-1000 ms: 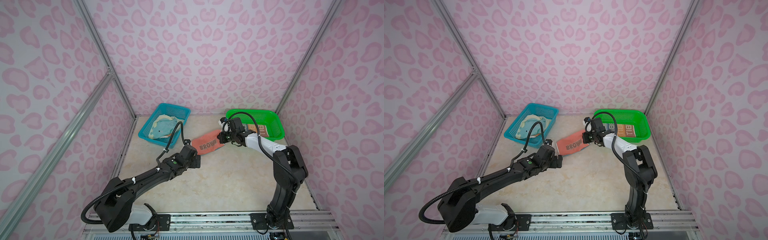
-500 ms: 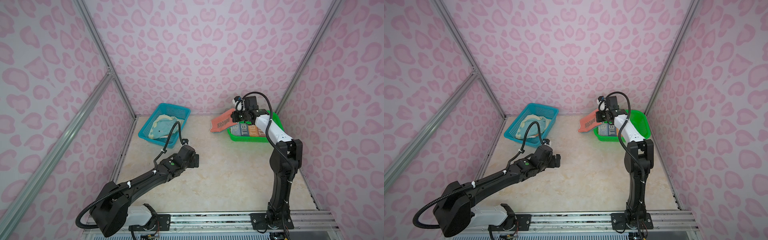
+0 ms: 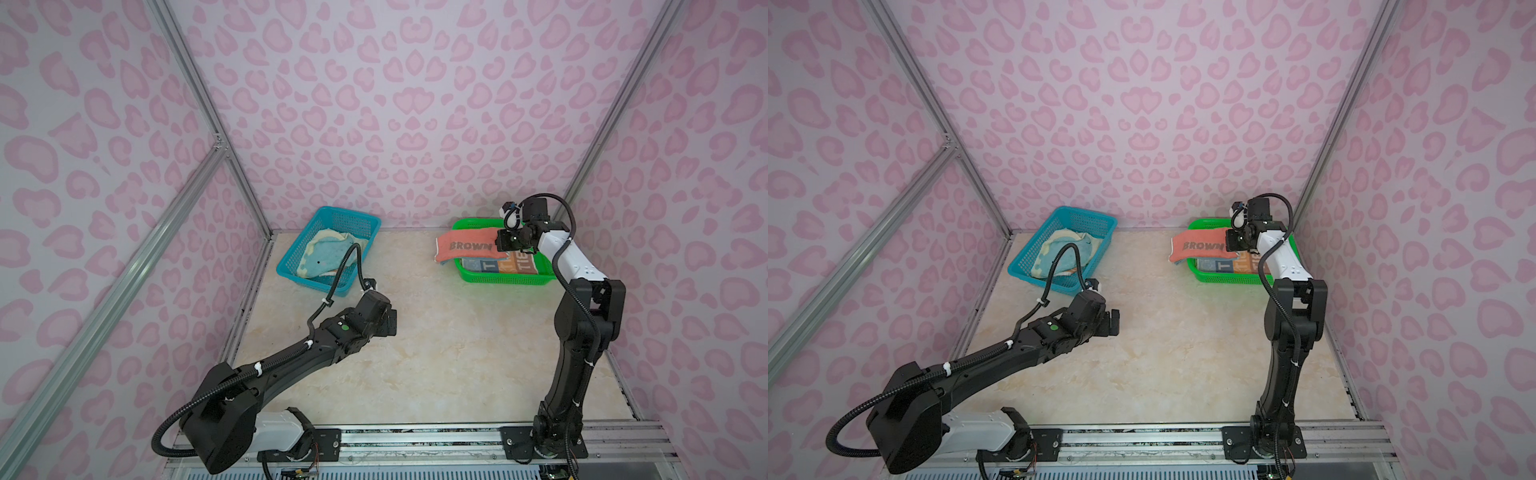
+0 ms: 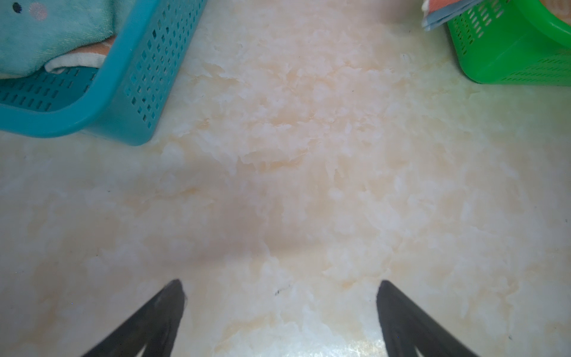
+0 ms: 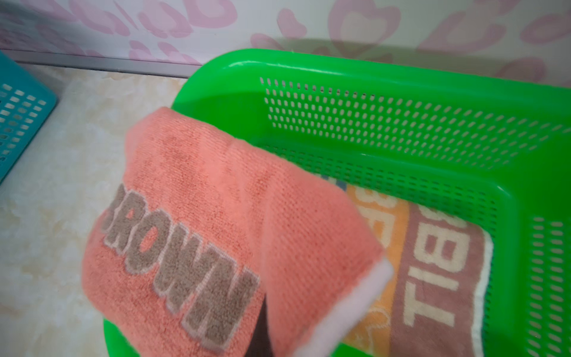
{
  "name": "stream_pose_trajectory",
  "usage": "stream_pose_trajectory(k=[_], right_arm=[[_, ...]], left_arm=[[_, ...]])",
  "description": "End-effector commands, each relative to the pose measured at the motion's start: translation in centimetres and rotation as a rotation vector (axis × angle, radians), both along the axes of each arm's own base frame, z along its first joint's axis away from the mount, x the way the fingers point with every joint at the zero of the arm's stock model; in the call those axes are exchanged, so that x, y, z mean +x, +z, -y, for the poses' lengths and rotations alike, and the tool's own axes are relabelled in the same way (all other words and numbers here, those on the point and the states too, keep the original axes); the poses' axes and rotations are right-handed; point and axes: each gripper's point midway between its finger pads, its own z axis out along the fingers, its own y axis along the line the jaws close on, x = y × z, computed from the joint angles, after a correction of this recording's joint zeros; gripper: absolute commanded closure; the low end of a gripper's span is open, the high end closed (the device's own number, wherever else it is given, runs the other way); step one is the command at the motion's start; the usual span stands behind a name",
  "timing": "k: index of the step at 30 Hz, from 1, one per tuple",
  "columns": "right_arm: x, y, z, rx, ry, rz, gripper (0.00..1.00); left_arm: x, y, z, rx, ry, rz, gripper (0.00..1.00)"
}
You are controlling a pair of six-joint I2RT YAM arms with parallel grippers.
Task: Fold and stack the towels
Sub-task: 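Carry the BROWN towel into the green basket and open the right gripper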
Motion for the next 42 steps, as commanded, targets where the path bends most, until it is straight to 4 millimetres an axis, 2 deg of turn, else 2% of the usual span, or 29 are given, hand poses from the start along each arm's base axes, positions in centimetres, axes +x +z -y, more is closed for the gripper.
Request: stream_pose_trajectory(k=[1, 8, 12, 14, 15, 16, 18, 21, 23, 24, 25, 30, 34, 35, 38, 42], right_arm=[[-0.3, -0.9, 2.3, -0.033, -0.04, -0.013, 1.0], [-0.9, -2.4, 6.7, -0.083, -0.111, -0.038, 1.0], [-0.8, -3.4, 8.1, -0.104, -0.131, -0.051, 0.99], [-0.5, -3.7, 8.3, -0.114, -0.138, -0.055, 0.93], [-0.4, -4.0, 8.3, -0.112, -0.142, -0.058, 0.85], [-0.4, -4.2, 8.5, -0.11, -0.15, -0.063, 0.72], [-0.3, -4.2, 8.5, -0.104, -0.165, -0.059, 0.52], [-0.1, -3.5, 8.5, -0.088, -0.183, -0.027, 0.32], [-0.1, -2.9, 8.4, -0.076, -0.194, -0.004, 0.23], [-0.1, -2.4, 8.3, -0.071, -0.193, 0.011, 0.09], [-0.1, -2.1, 8.2, -0.069, -0.194, 0.021, 0.02], [-0.7, -0.2, 7.6, -0.092, -0.204, 0.086, 0.02], [-1.5, 1.5, 6.0, -0.1, -0.177, 0.139, 0.01], [-2.2, 1.2, 5.5, -0.099, -0.168, 0.134, 0.01], [-3.5, 1.6, 3.2, -0.094, -0.132, 0.158, 0.01], [-5.9, 1.9, -1.1, -0.11, -0.056, 0.196, 0.01]], left_arm=[[0.4, 0.3, -0.2, 0.014, 0.018, 0.007, 0.01], [0.6, 0.2, 0.1, 0.025, 0.014, -0.003, 0.01], [0.7, 0.0, 0.3, 0.027, 0.011, -0.007, 0.01], [0.8, 0.0, 0.3, 0.026, 0.01, -0.008, 0.01], [0.9, 0.0, 0.4, 0.028, 0.009, -0.008, 0.01], [0.9, 0.0, 0.4, 0.03, 0.011, -0.009, 0.01], [1.0, -0.1, 0.4, 0.034, 0.015, -0.01, 0.01], [1.1, 0.0, 0.2, 0.042, 0.026, -0.003, 0.02], [1.2, 0.0, 0.0, 0.047, 0.032, 0.002, 0.02], [1.2, 0.0, 0.0, 0.05, 0.033, 0.004, 0.02], [1.3, 0.1, 0.0, 0.049, 0.034, 0.006, 0.02], [1.5, 0.1, 0.1, 0.055, 0.033, 0.006, 0.02], [1.7, 0.1, -0.1, 0.063, 0.042, 0.012, 0.02], [1.8, 0.1, -0.4, 0.068, 0.06, 0.018, 0.02], [2.4, 0.6, -1.6, 0.087, 0.134, 0.052, 0.02], [3.4, 1.6, -3.2, 0.07, 0.22, 0.084, 0.02]])
